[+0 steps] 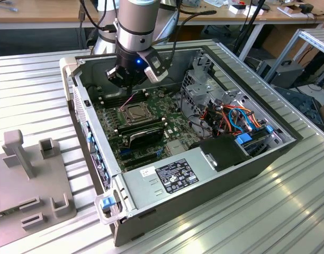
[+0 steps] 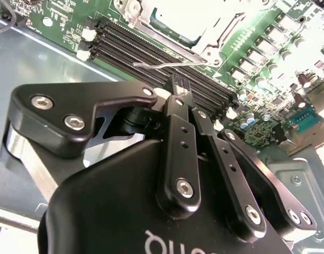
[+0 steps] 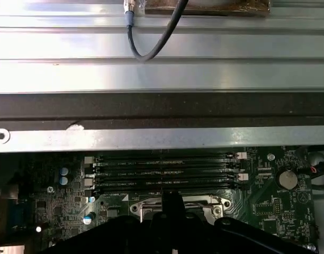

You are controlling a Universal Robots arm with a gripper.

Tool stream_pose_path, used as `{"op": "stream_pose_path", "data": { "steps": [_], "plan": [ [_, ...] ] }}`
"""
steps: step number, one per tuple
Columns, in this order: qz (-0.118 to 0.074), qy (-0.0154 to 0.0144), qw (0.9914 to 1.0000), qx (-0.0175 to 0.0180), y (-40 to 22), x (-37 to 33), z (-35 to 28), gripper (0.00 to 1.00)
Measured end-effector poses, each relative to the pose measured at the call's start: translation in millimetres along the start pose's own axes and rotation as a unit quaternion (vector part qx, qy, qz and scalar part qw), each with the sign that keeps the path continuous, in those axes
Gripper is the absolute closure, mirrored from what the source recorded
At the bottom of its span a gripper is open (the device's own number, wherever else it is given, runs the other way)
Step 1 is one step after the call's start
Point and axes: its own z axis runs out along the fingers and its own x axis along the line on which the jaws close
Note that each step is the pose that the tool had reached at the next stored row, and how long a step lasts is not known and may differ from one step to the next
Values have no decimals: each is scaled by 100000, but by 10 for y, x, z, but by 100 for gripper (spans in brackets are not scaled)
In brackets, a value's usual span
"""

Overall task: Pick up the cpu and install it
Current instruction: 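Install the first cpu locking lever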

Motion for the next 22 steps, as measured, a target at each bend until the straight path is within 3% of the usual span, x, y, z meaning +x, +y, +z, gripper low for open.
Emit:
{"op": "stream_pose_path", "data": {
  "steps": [1,6,22],
  "plan": [
    [21,11,100000,-260,-7,4,69,89],
    [36,11,100000,-272,4,-40,84,89],
    [28,15,100000,-272,20,-73,126,89]
  ]
}}
